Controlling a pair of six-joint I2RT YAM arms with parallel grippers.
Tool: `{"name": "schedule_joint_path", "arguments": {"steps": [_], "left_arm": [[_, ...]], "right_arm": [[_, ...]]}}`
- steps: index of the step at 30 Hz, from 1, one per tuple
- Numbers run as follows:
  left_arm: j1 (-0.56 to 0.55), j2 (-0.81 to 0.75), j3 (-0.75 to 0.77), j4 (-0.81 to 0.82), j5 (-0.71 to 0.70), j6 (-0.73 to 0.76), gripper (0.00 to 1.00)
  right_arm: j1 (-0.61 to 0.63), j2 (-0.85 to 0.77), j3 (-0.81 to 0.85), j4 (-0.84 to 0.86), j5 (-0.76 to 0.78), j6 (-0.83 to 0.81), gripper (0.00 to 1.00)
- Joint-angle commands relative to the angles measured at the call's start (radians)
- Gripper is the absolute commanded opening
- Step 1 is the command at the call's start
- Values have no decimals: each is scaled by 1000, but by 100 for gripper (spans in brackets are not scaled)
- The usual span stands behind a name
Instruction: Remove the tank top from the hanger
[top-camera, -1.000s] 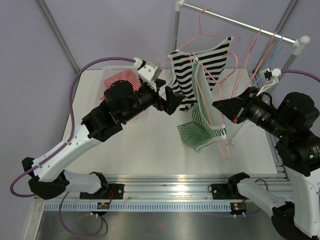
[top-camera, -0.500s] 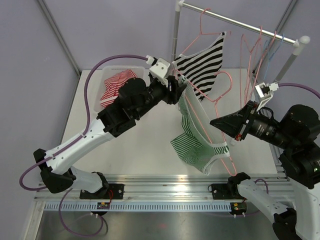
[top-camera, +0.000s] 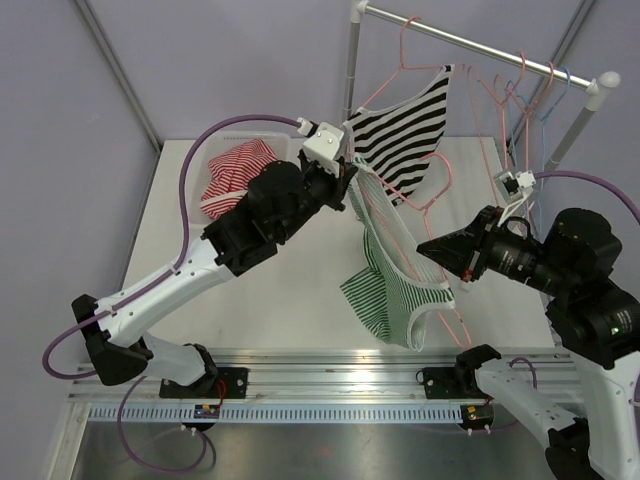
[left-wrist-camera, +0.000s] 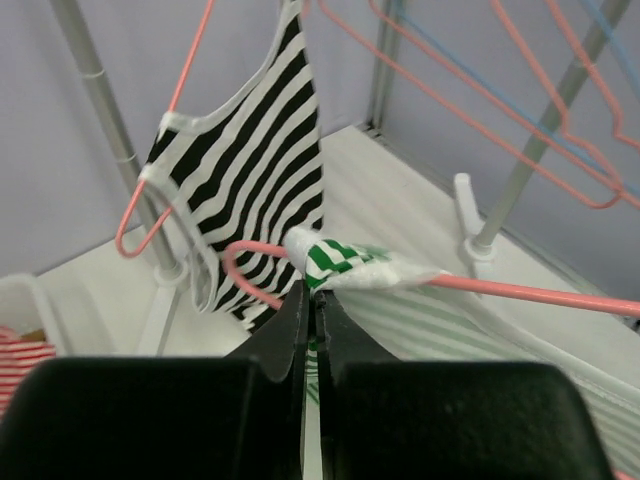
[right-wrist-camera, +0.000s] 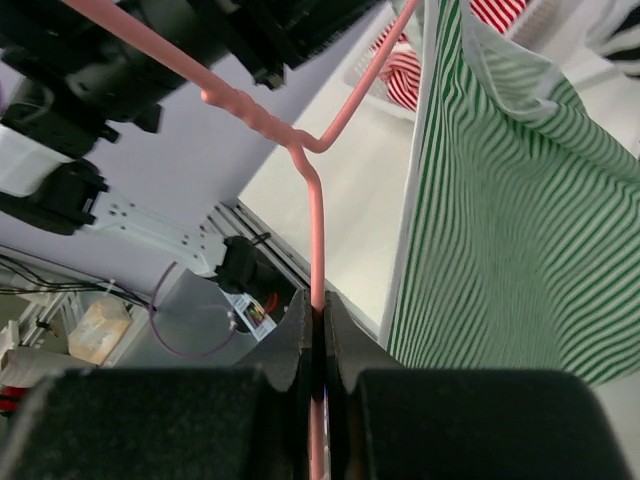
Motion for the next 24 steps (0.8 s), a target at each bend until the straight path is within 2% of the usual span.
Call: {"name": "schedule_joint_path", "arguments": {"steps": [1, 8, 11, 14, 17, 19, 20, 21, 22, 23, 24], "left_arm": [[13, -72, -50, 22, -154, -4, 0], [187, -121, -124, -97, -131, -149, 0], [312, -117, -122, -159, -93, -235, 0], [381, -106, -111, -202, -19, -291, 0], [389, -115, -121, -194, 83, -308, 0], [389, -140, -142, -162, 236, -317, 0], [389, -153, -186, -92, 307, -318, 0], [388, -189, -211, -51, 464, -323, 0], [385, -203, -238, 38, 543, -331, 0], [366, -218, -280, 78, 607, -331, 0], [348, -229, -294, 106, 684, -322, 0]], "right_arm": [[6, -17, -63, -19, 35, -83, 0], [6, -115, -139, -17, -66, -188, 0], [6, -157, -152, -6, -119, -227, 0], [6, -193, -169, 18, -140, -248, 0], [6, -224, -217, 95, -125, -239, 0], [7, -247, -257, 165, -110, -192, 0], [6, -253, -305, 267, -106, -170, 0], [6, -261, -334, 329, -96, -147, 0], [6, -276, -365, 399, -94, -89, 0], [6, -281, -427, 549, -94, -63, 0], [6, -286, -455, 623, -87, -35, 0]]}}
